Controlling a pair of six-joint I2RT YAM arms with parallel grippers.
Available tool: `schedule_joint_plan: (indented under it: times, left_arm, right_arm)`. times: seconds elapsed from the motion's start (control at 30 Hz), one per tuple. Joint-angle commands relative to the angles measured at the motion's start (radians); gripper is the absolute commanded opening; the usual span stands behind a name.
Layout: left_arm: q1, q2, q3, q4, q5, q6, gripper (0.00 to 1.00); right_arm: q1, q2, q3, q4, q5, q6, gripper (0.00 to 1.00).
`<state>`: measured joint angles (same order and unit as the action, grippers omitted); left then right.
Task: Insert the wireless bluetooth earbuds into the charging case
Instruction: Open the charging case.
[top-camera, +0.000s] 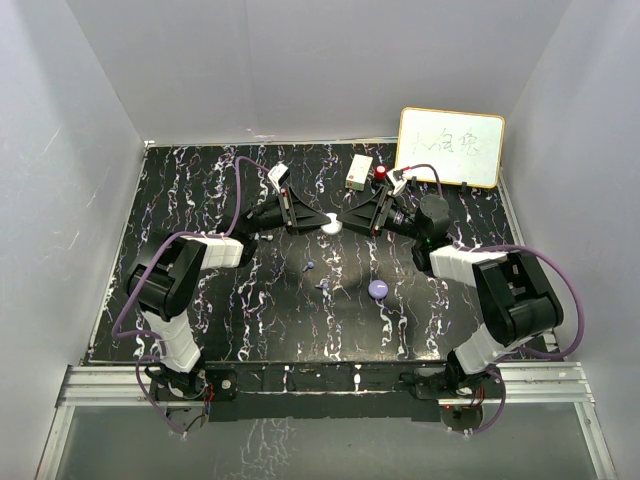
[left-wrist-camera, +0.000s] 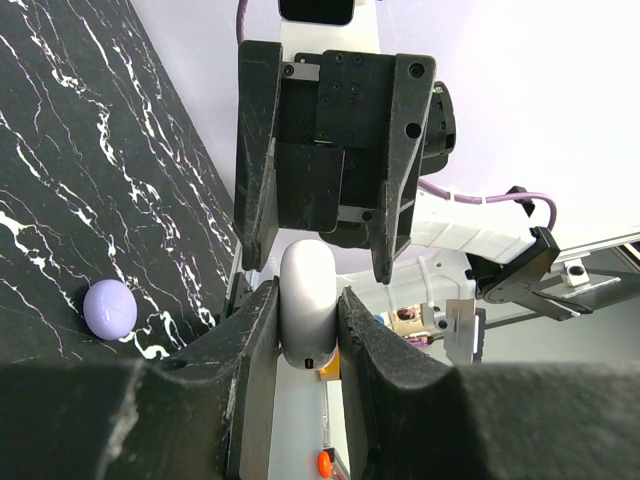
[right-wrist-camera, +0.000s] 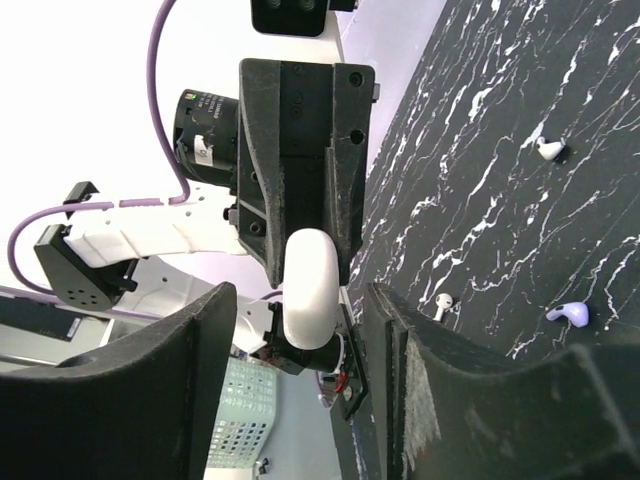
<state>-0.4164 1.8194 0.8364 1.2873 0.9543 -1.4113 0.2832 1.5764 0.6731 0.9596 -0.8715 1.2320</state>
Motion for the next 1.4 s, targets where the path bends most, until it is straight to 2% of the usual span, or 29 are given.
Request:
schedule_joint_plan:
  times: [0.0,0.4,1.13,1.27,1.37]
  left_arm:
    - [-0.006,-0.009,0.032,0.07,0.013,-0.008,0.0]
    - [-0.01,-0.006,0.037,0.072,0.012,-0.011,0.0]
    - [-0.013,-0.006,0.031,0.079,0.013,-0.012,0.0]
    - [-0.013,-0.007,0.031,0.078,0.013,-0.011,0.0]
    - [-0.013,-0.009,0.028,0.079,0.014,-0.012,0.0]
  right_arm:
    - [0.002,0.015,0.014,0.117,-0.021,0.04,0.49]
    - [0.006,0.041,0.011,0.17,-0.028,0.074,0.42]
    - [0.017,0.057,0.007,0.193,-0.029,0.089,0.24]
    - [0.017,0.058,0.005,0.208,-0.03,0.097,0.23]
    - [0.017,0.06,0.003,0.223,-0.033,0.107,0.31]
